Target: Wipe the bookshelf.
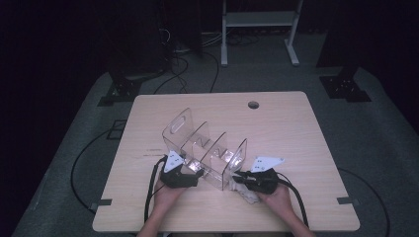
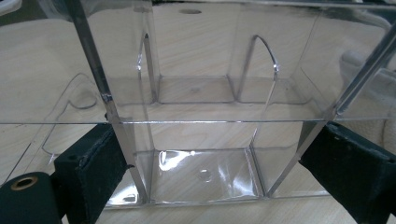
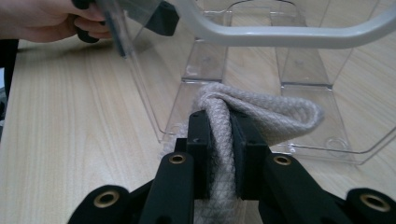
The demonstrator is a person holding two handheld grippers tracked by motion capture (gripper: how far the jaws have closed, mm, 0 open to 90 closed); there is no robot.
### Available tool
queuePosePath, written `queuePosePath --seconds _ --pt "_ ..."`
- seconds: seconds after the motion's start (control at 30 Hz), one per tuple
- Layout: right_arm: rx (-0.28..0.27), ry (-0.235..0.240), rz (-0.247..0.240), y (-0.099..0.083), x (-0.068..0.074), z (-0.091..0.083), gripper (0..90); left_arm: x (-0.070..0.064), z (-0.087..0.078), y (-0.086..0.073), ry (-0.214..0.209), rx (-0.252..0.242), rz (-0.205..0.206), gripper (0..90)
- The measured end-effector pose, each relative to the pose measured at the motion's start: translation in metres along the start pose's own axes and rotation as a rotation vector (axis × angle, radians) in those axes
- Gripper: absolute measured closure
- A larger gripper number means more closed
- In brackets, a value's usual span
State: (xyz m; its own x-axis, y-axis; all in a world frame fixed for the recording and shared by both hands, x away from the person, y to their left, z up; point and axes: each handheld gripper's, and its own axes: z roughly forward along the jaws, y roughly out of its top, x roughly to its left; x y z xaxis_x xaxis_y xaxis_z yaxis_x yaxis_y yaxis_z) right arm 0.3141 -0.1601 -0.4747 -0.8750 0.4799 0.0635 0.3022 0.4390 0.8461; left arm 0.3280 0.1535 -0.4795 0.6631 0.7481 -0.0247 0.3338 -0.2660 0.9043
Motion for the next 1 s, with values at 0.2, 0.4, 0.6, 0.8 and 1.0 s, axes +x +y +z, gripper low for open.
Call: queuePosePath --seconds 0.2,0.4,0.6,0.8,1.0 --pt "0.000 0.005 -0.111 0.005 0.015 0.000 78.7 0.001 -0.002 0.000 -0.007 0.005 0.003 8.1" --pt "-0.022 0.013 -0.081 0.005 0.016 -0.001 78.7 0.001 -0.002 -0.001 -0.008 0.002 0.003 8.1" --pt "-0.044 -0.016 -0.053 0.009 0.005 -0.008 78.7 -0.001 -0.002 0.000 -0.002 -0.001 0.003 8.1" --pt "-0.055 0.022 -0.123 0.011 0.022 -0.007 78.7 0.000 -0.004 -0.001 -0.011 0.002 0.007 8.1" --pt "-0.061 -0.013 -0.042 0.010 0.006 -0.010 78.6 -0.001 -0.003 0.000 -0.006 0.006 0.009 8.1"
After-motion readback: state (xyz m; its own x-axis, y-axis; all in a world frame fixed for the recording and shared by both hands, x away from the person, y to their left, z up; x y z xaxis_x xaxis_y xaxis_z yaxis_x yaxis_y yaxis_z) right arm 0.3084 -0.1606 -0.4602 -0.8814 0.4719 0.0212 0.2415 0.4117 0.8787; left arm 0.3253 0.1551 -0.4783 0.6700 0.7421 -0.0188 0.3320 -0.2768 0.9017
